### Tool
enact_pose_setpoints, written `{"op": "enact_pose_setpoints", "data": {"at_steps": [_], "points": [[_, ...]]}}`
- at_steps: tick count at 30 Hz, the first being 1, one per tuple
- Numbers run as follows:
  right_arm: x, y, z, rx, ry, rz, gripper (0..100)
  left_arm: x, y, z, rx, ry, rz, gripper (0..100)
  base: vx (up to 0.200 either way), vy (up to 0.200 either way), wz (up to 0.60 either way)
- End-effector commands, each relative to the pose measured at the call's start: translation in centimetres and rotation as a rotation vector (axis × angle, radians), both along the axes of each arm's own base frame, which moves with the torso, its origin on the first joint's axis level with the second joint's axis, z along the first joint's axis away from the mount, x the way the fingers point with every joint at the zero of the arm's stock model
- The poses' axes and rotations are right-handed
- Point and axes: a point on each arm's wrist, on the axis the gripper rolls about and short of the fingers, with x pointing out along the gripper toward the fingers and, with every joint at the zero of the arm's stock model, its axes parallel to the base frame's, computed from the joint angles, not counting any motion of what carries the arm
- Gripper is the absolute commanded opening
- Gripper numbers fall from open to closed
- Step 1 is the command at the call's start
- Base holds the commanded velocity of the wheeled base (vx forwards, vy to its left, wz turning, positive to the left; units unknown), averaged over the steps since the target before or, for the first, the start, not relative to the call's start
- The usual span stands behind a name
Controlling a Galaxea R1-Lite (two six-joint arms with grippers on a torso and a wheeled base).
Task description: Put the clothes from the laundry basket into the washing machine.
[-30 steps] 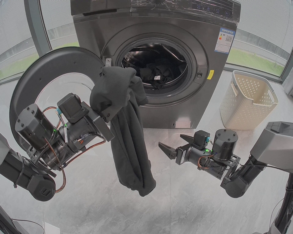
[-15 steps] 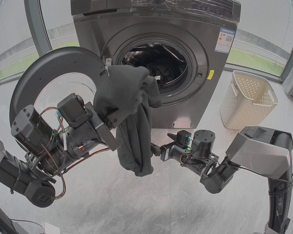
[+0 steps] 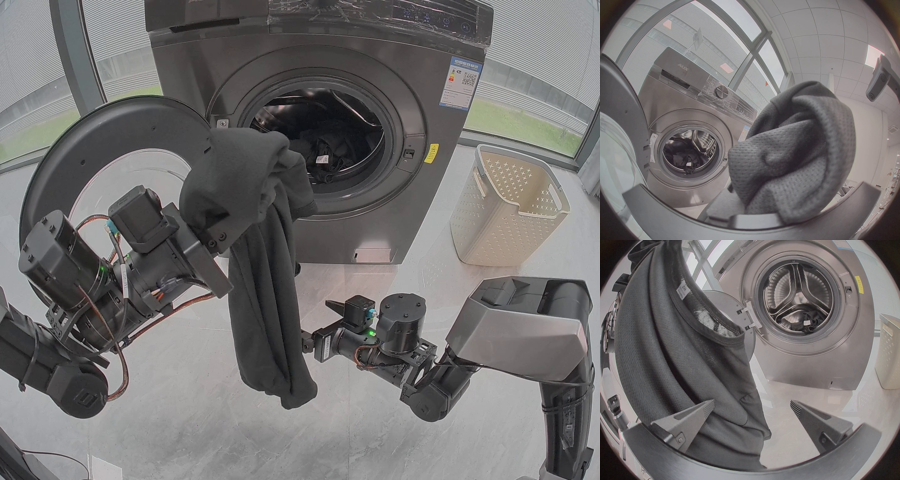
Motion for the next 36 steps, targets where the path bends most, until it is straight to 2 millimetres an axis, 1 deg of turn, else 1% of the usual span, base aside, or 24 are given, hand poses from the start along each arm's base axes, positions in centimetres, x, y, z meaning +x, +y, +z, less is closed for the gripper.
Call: {"op": "enact_pose_setpoints", "data": {"at_steps": [1,4,11,17,19,26,32,36], "points": [[-0.4,0.3,0.0,0.003,-0.004,0.012,100,0.1,0.3,0.0,0.0,0.001,0.009,0,0.0,0.0,0.0],[-0.9,0.4,-0.3,-0.004,0.007,0.021,100,0.2,0.3,-0.1,0.002,0.004,0.009,0,0.0,0.0,0.0],[-2.1,1.5,-0.2,0.004,-0.005,0.061,100,0.1,0.2,-0.3,0.017,0.003,-0.015,0,0.0,0.0,0.0],[-2.0,1.6,-0.2,0.008,-0.007,0.061,100,0.0,0.3,-0.2,0.015,0.001,-0.015,0,0.0,0.0,0.0],[-1.6,1.2,-0.2,0.01,-0.01,0.049,100,0.0,0.3,-0.2,0.015,0.001,-0.015,0,0.0,0.0,0.0],[-1.1,0.8,0.0,0.014,-0.015,0.032,100,0.1,0.2,-0.3,0.016,0.002,-0.015,0,0.0,0.0,0.0],[-0.8,1.0,0.1,0.021,-0.024,0.03,100,0.0,0.3,-0.2,0.015,0.001,-0.015,0,0.0,0.0,0.0],[-0.4,0.0,0.1,0.012,-0.018,0.009,100,0.2,0.5,-0.3,0.017,0.003,-0.005,0,0.0,0.0,0.0]]}}
